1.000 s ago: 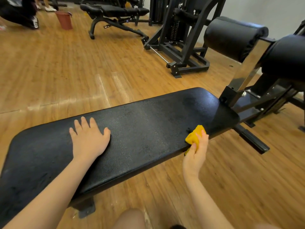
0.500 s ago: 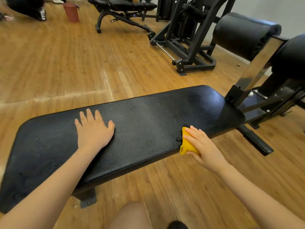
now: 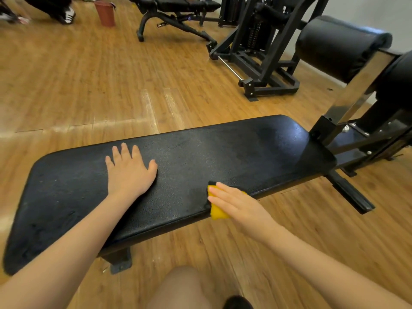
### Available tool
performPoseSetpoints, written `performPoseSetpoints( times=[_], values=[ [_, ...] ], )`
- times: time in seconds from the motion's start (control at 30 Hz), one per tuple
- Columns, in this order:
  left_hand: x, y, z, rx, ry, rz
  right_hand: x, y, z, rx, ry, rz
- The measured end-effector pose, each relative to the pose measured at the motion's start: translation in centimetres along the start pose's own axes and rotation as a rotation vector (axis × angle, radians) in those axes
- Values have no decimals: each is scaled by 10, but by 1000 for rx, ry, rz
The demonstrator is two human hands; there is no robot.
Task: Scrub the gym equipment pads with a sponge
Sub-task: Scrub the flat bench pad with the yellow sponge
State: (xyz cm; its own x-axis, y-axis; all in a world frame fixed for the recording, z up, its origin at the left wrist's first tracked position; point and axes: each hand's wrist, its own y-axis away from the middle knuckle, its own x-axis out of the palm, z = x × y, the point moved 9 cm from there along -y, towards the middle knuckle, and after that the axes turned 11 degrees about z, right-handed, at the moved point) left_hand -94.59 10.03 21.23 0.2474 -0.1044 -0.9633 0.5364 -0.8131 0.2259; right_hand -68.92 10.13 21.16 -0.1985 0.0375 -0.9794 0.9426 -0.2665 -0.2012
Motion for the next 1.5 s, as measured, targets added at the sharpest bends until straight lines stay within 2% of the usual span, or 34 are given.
performPoseSetpoints(
  times=[0.1,0.2,0.3,0.43,0.53,0.67,0.83,0.97,1.03,1.1,1.17,1.27,1.4,1.5],
  values=[
    [-1,-1,-1,2,1,-9,-16,42,-68,185,-37,29],
    [0,-1,-1,-2,3,-16,-20,54,-92,279,-97,71],
    [0,-1,-2,-4,2,-13,-16,35,-63,255,-178,38],
    [0,-1,-1,-3,0,-8,-2,-35,41,-7,-182,-19],
    [0,0,0,5,12,-18,-1,-65,83,-65,-119,-24],
    [-2,0,-1,20,27,-15,-2,-42,53,-78,-116,10],
    [-2,1,0,18,61,-27,-1,-11,5,57,-118,79],
    [-9,23,0,128,179,-1,2,-9,2,119,-177,97],
    [-14,55,15,181,224,-41,1,-13,8,139,-173,94],
    [-18,93,54,149,260,-143,2,-24,21,125,-150,86],
    [-14,128,110,44,337,-225,7,-38,37,92,-141,77],
    [9,166,181,-100,343,-206,8,-52,60,46,-152,57],
    [45,184,187,-72,458,-31,8,-101,137,-115,-77,66],
    [46,181,185,-82,459,-130,23,-149,201,-171,9,153]
  ],
)
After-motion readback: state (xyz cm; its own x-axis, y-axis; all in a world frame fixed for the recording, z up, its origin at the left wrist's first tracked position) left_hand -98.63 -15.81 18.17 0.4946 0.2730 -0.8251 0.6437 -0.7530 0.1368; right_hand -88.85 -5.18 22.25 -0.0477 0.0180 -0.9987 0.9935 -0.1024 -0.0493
